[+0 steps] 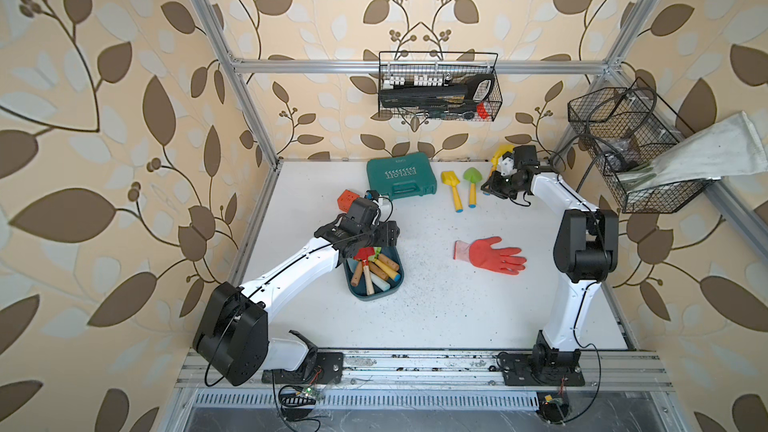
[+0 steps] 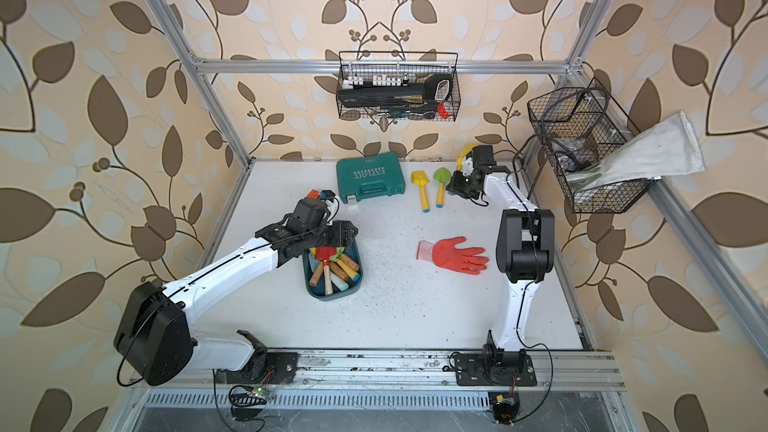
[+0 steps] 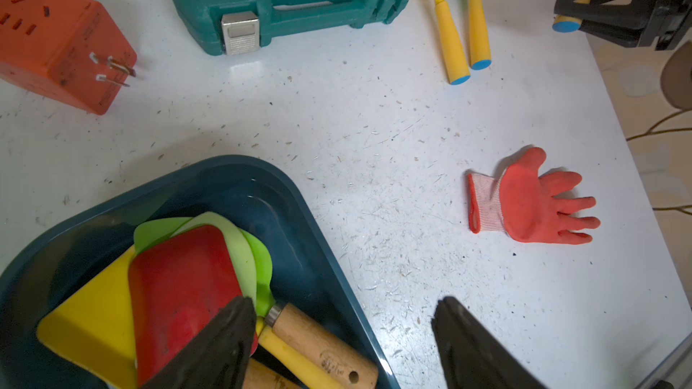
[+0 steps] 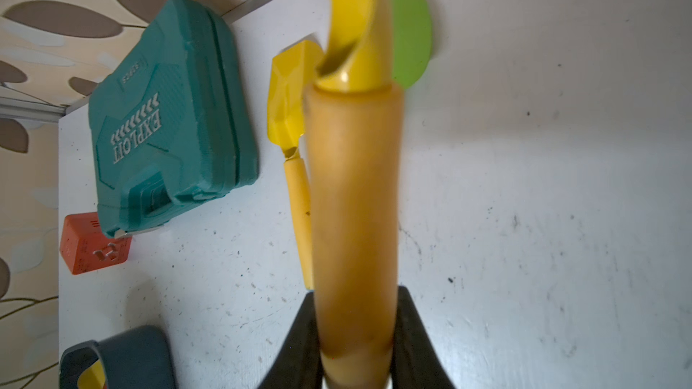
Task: Take the shovel out of the storage box
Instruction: Place the shovel at the center of the board, then pick up the shovel from the storage box.
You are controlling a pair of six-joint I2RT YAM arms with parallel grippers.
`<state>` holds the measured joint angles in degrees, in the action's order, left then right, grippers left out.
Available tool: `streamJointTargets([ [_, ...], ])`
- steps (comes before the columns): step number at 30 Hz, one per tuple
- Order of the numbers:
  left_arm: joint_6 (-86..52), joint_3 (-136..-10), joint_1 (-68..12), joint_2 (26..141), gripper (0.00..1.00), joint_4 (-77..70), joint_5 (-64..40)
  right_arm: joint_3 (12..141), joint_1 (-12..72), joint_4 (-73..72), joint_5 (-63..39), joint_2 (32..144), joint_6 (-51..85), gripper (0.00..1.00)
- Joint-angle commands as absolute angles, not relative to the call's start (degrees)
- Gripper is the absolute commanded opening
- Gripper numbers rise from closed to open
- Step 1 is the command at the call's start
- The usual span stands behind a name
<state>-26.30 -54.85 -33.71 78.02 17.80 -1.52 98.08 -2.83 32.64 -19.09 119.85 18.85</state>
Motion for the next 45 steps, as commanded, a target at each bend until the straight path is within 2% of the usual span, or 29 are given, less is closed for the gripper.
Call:
streamJointTargets([
  [1,-27.22,-57.72,-33.41,78.44,0.81,19.92,-0.74,102.02,-4.16,38.14,-21.16,124.71,16.57,0.18],
  [16,-28.28,-57.99,-32.55,79.98,0.78,21.60,0.23,108.79,-6.06,38.39,-26.96,135.07,15.64,0.21],
  [22,-28.35,-58.05,-32.34,80.50,0.78,21.51,0.20,109.52,-6.30,38.11,-28.65,136.84,15.82,0.31],
  [29,-28.41,-58.13,-32.32,80.86,0.78,21.55,0.00,106.58,-6.26,35.45,-26.84,133.81,16.80,0.40],
  [32,-28.51,-58.04,-32.26,80.77,0.78,21.40,0.01,103.34,-6.08,33.87,-24.72,130.12,17.83,0.47],
  [36,-28.49,-57.74,-32.09,80.85,0.78,20.97,0.00,93.46,-3.17,29.32,-16.08,117.93,18.61,0.56],
  [39,-28.54,-57.74,-31.84,81.42,0.78,20.84,-0.21,81.64,1.99,23.94,-10.22,105.11,20.06,0.60],
  [45,-28.87,-58.07,-31.38,82.09,0.78,21.35,-0.92,57.68,14.99,13.91,-7.30,83.37,24.96,0.62],
])
